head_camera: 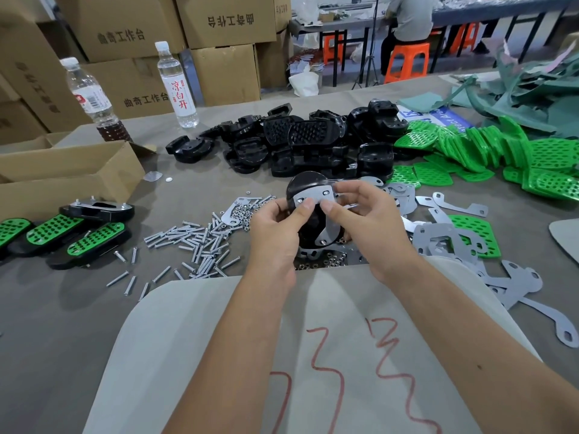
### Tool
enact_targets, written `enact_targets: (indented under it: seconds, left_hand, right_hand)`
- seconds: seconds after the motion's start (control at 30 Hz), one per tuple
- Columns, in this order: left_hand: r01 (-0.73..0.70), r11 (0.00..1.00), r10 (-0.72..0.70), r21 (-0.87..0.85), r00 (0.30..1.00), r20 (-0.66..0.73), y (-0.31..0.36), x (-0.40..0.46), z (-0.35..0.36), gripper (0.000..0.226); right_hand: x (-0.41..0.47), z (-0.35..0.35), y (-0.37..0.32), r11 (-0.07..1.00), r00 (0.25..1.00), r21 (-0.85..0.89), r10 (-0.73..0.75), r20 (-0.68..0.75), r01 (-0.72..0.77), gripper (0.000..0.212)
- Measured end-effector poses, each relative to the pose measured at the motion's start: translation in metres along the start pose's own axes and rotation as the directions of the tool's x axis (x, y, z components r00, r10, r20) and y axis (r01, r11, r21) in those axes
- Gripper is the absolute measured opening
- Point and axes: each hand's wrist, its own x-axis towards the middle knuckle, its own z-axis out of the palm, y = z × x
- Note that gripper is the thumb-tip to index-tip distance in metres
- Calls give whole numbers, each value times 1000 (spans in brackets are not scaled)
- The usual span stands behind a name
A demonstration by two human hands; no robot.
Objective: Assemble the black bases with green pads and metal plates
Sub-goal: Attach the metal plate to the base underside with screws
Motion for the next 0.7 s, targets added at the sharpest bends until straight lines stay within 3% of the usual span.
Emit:
enact_targets:
  seconds: [0.07,0.3,0.7]
  left_hand:
    - [6,1000,-5,-11,1000,28,1,-1,-1,18]
    - [-35,999,37,-23,994,100,2,0,-3,23]
    - [-116,991,120,69,992,-41,-10,-5,13,21]
  right_hand:
    - [2,-2,-1,998,995,56,-10,98,5,21]
    - [4,-7,-1,983,968,183,-55,244,10,23]
    - [0,-1,1,973,975,223,10,221,-60,22]
